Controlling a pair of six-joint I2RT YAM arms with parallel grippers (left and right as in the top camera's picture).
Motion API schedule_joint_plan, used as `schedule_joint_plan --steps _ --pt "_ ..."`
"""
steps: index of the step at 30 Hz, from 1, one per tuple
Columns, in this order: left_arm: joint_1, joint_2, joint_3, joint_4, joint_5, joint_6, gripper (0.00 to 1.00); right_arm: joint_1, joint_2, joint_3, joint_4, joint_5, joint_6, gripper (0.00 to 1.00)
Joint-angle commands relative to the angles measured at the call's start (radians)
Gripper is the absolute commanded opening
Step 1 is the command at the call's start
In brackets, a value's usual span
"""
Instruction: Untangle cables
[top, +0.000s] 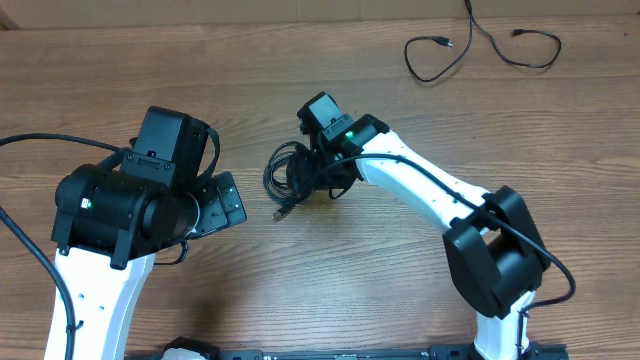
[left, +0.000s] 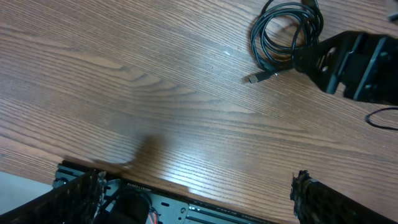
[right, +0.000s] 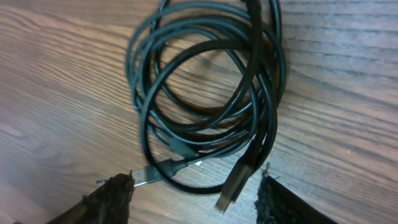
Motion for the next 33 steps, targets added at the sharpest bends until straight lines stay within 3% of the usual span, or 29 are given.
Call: schedule_joint_plan --steps 1,13,22,27,33 --pt "0.005 0.003 0.003 0.000 0.005 0.020 1.00 0.001 0.017 0.014 0.005 -0.020 -0.144 0.59" --pt "0.005 0.003 0.002 0.000 0.005 0.020 0.99 0.018 0.017 0.014 0.009 -0.085 -0.269 0.59" --pt "0.005 0.003 0.002 0.000 0.005 0.020 0.99 0.025 0.019 0.014 0.018 -0.084 -0.280 0.58" --pt "0.005 0.003 0.002 0.000 0.005 0.020 0.99 0.025 0.045 0.014 0.028 -0.073 -0.282 0.53" --pt "0.005 0.003 0.002 0.000 0.004 0.020 0.99 0.025 0.061 0.014 0.038 -0.073 -0.282 0.39"
